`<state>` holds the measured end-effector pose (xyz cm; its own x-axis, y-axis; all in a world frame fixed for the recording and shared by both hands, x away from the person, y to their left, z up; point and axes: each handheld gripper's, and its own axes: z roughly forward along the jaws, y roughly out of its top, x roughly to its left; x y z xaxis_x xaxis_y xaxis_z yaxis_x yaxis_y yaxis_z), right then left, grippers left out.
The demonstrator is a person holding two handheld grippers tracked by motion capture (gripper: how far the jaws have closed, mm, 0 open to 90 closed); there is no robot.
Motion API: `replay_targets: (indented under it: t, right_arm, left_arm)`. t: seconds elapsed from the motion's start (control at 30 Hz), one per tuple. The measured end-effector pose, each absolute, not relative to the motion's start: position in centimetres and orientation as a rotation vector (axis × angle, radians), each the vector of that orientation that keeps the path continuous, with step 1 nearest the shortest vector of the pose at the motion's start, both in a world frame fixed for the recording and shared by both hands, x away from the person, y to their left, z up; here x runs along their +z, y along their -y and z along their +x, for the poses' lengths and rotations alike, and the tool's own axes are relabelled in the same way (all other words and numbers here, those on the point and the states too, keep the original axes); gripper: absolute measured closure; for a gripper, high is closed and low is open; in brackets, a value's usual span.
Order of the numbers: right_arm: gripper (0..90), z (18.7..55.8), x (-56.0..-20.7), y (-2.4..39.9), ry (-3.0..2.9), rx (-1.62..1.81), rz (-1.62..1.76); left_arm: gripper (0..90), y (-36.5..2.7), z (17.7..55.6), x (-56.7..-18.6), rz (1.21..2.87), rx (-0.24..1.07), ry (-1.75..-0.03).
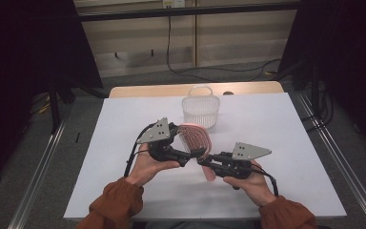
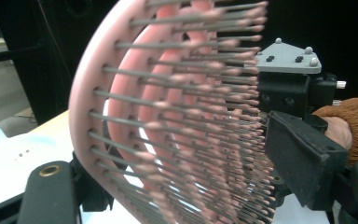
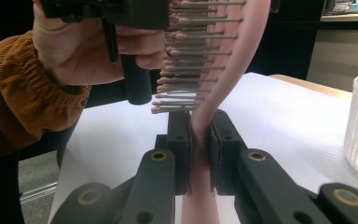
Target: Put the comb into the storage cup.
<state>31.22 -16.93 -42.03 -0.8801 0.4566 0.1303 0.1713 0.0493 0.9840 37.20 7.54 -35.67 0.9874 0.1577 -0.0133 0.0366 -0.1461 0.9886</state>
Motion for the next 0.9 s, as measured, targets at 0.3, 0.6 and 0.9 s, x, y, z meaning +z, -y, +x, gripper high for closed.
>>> replay_targets:
  t: [0.3, 0.6, 0.9]
  right_arm:
    - [81.6, 31.25, -42.13, 16.9, -2.129, 1.918, 0.631]
    - [78.8, 31.43, -42.2, 16.94, -2.122, 1.907, 0.635]
    - [74.9, 31.59, -42.09, 17.14, -2.106, 1.895, 0.644]
  left_arm:
    - [38.7, -7.57, 37.21, -35.72, 1.729, 0.057, -0.113]
    - [54.8, -6.78, 36.89, -35.83, 1.721, 0.011, -0.102]
    - [63.1, -6.65, 36.71, -35.69, 1.701, -0.003, -0.132]
